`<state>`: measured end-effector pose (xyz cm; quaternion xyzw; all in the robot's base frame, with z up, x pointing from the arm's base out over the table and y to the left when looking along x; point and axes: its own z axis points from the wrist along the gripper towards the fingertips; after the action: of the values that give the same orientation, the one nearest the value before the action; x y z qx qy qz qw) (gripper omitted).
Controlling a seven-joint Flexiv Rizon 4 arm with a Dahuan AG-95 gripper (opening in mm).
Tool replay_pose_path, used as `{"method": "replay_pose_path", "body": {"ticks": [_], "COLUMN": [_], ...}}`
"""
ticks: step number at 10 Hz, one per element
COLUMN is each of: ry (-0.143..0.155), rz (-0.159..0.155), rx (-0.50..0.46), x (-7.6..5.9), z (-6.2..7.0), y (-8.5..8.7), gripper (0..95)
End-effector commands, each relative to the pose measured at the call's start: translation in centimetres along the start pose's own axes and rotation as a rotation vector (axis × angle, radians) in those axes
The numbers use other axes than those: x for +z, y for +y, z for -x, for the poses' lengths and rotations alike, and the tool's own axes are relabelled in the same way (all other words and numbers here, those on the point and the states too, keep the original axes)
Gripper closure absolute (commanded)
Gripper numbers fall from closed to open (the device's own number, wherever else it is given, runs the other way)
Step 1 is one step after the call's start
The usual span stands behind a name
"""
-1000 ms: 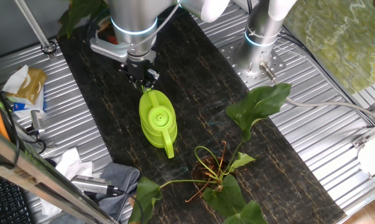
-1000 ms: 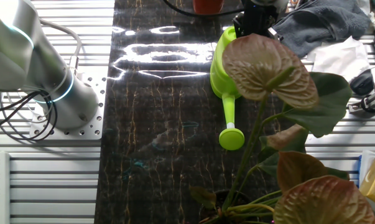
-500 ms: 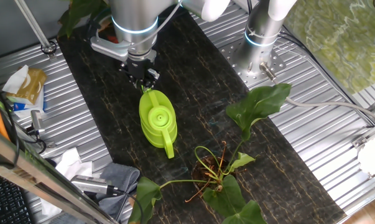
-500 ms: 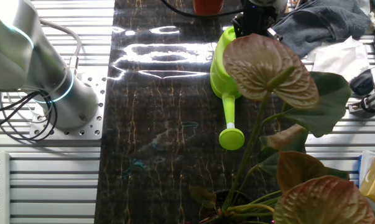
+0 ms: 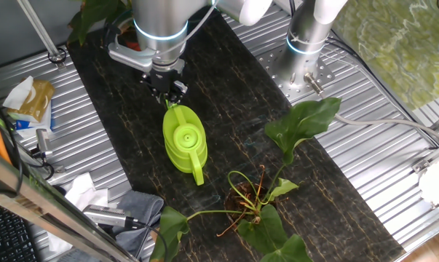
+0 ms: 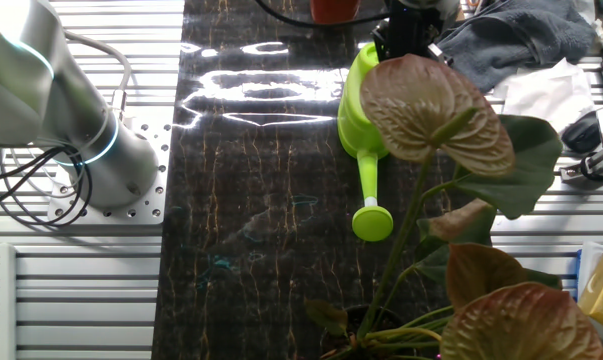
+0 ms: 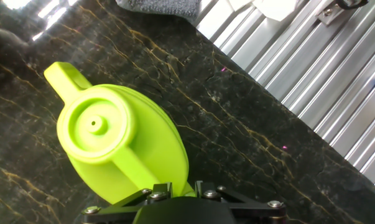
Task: Water the plant
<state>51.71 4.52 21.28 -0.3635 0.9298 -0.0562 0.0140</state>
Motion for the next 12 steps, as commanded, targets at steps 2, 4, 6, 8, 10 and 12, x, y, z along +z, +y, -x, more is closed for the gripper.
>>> {"method": "replay_pose_path", "body": {"ticks": [2,4,6,8,10,12], "ry": [0.0,0.002,0.003,0.002,0.0,0.0], "rz": [-0.001,-0.003,-0.004,-0.003,-0.003,-0.003], "rx": [-0.005,-0.011,-0.011,-0.004,0.001,-0.006], "x": [-0.06,-0.06,-0.06,-0.06,-0.06,-0.06], "z": [-0.12,-0.12,-0.12,-0.12,-0.12,-0.12], "y": [0.04,0.04,0.04,0.04,0.04,0.04], "gripper": [76.0,76.0,76.0,76.0,76.0,76.0]}}
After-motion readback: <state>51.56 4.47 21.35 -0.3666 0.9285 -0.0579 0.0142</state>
